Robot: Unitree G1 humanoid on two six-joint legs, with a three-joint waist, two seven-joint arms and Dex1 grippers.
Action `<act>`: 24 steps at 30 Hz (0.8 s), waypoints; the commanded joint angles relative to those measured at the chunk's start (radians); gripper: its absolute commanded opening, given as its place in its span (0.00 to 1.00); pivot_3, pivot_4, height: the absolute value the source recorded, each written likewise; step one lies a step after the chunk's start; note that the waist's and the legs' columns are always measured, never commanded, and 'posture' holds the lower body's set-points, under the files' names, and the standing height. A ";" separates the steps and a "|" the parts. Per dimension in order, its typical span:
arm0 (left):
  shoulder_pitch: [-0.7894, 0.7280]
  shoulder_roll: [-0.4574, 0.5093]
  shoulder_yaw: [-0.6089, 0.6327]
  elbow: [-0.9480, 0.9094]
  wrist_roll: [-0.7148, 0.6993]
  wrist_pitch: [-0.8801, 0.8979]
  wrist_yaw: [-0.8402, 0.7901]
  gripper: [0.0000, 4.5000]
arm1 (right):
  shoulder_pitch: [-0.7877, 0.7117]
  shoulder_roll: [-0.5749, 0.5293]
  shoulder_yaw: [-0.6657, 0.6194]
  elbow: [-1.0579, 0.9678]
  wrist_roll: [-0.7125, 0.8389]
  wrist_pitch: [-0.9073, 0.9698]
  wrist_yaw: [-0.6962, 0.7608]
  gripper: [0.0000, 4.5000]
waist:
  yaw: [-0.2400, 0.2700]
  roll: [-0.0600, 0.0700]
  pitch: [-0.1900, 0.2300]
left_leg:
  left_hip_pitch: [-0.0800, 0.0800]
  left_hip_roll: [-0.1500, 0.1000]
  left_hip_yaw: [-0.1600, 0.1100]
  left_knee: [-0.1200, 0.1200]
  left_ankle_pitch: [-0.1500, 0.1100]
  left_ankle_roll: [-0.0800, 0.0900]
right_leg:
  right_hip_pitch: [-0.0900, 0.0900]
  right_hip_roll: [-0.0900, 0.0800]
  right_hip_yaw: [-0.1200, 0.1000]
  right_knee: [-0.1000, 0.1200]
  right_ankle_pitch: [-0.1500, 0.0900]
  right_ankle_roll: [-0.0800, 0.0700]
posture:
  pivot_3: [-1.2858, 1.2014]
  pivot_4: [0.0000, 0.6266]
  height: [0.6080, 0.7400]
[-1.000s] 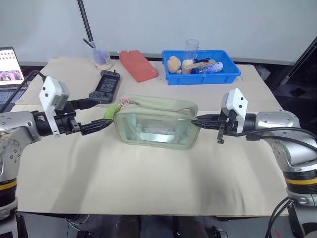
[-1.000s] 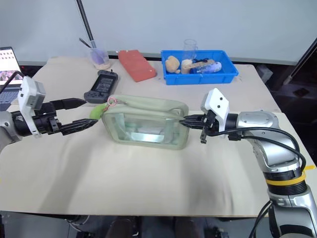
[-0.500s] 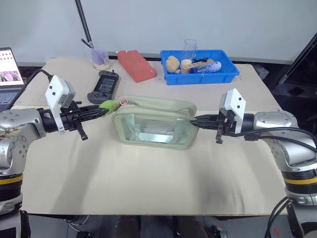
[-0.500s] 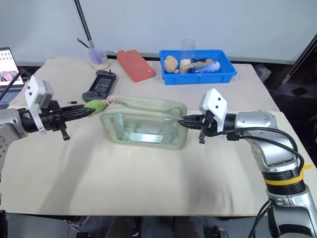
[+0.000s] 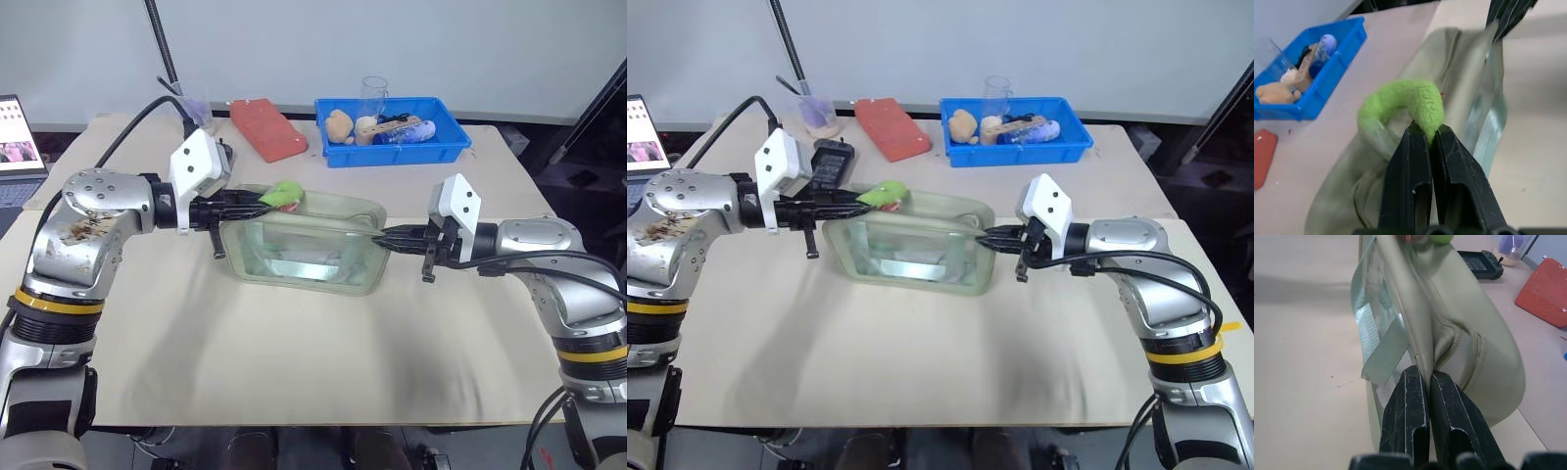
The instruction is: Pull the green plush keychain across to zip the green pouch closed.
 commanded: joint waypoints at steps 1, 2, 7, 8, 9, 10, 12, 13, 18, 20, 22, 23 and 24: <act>-0.034 0.007 0.031 0.016 -0.001 -0.029 -0.032 0.34 | -0.003 -0.006 -0.024 -0.030 -0.005 -0.016 -0.011 0.00 | 0.001 0.000 0.000 | 0.000 0.000 0.000 0.000 0.000 0.000 | 0.000 0.000 0.000 0.000 0.000 0.000 | 0.52 0.24 1.00; -0.038 0.007 0.036 0.016 -0.007 -0.024 -0.037 0.44 | -0.002 -0.006 -0.025 -0.033 -0.005 -0.013 -0.013 0.00 | 0.002 0.000 0.000 | 0.000 0.000 0.000 0.000 0.000 0.000 | 0.000 0.000 0.000 0.000 0.000 0.000 | 0.52 0.24 1.00; -0.031 0.071 0.091 0.022 -0.041 0.039 -0.083 0.99 | 0.006 -0.014 -0.035 -0.032 -0.007 -0.011 -0.012 0.00 | -0.002 0.000 0.000 | 0.000 0.000 0.000 0.000 0.000 0.000 | 0.000 0.000 0.000 0.000 0.000 0.000 | 0.52 0.24 1.00; -0.020 0.085 0.093 0.027 -0.035 0.037 -0.091 0.99 | 0.006 -0.014 -0.036 -0.030 -0.008 -0.012 -0.012 0.00 | -0.003 0.000 0.000 | 0.000 0.000 0.000 0.000 0.000 0.000 | 0.000 0.000 0.000 0.000 0.000 0.000 | 0.52 0.24 1.00; -0.002 0.100 0.095 0.036 -0.024 0.029 -0.097 0.99 | 0.005 -0.014 -0.036 -0.027 -0.008 -0.014 -0.010 0.00 | -0.003 0.000 0.000 | 0.000 0.000 0.000 0.000 0.000 0.000 | 0.000 0.000 0.000 0.000 0.000 0.000 | 0.52 0.24 1.00; 0.017 0.109 0.101 0.047 -0.013 0.020 -0.092 0.99 | 0.004 -0.014 -0.036 -0.026 -0.009 -0.014 -0.010 0.00 | -0.002 0.000 0.000 | 0.000 0.000 0.000 0.000 0.000 0.000 | 0.000 0.000 0.000 0.000 0.000 0.000 | 0.52 0.24 1.00; 0.055 0.109 0.110 0.071 0.007 -0.002 -0.071 0.99 | -0.001 -0.012 -0.032 -0.023 -0.011 -0.015 -0.009 0.00 | 0.000 0.000 0.000 | 0.000 0.000 0.000 0.000 0.000 0.000 | 0.000 0.000 0.000 0.000 0.000 0.000 | 0.52 0.24 1.00; 0.065 0.105 0.111 0.078 0.014 -0.009 -0.064 0.99 | -0.003 -0.011 -0.031 -0.022 -0.011 -0.015 -0.009 0.00 | 0.001 0.000 0.000 | 0.001 0.000 0.000 0.000 0.000 0.000 | 0.000 0.000 0.000 0.000 0.000 0.000 | 0.52 0.24 1.00; 0.132 0.043 0.113 0.082 0.033 -0.053 -0.015 0.88 | -0.007 -0.011 -0.030 -0.026 -0.010 -0.013 -0.004 0.00 | 0.008 0.000 0.000 | 0.000 0.000 0.000 0.001 0.000 0.000 | 0.000 -0.001 0.000 0.000 -0.001 -0.002 | 0.52 0.24 1.00; 0.138 0.032 0.121 0.070 0.026 -0.046 -0.013 0.71 | -0.006 -0.014 -0.032 -0.028 -0.008 -0.012 -0.001 0.00 | 0.006 0.000 0.000 | -0.001 0.000 0.001 0.001 0.000 0.000 | 0.000 -0.001 0.000 0.000 -0.001 -0.002 | 0.52 0.24 1.00; 0.140 0.032 0.127 0.063 0.020 -0.039 -0.017 0.51 | -0.005 -0.015 -0.033 -0.029 -0.008 -0.009 0.000 0.00 | 0.005 0.000 0.000 | -0.001 0.000 0.000 0.001 0.000 0.000 | 0.000 -0.001 0.000 0.000 -0.001 -0.001 | 0.52 0.24 1.00; 0.141 0.033 0.128 0.062 0.019 -0.038 -0.019 0.40 | -0.005 -0.014 -0.033 -0.030 -0.008 -0.009 0.000 0.00 | 0.004 0.000 0.000 | -0.001 0.000 0.000 0.001 0.000 0.000 | 0.000 -0.001 0.000 0.000 0.000 -0.001 | 0.52 0.24 1.00; 0.142 0.034 0.129 0.060 0.018 -0.037 -0.019 0.30 | -0.004 -0.015 -0.033 -0.030 -0.007 -0.008 0.000 0.00 | 0.004 0.000 0.000 | 0.000 0.000 0.000 0.001 0.000 0.000 | 0.000 -0.001 0.000 0.000 0.000 -0.001 | 0.52 0.24 1.00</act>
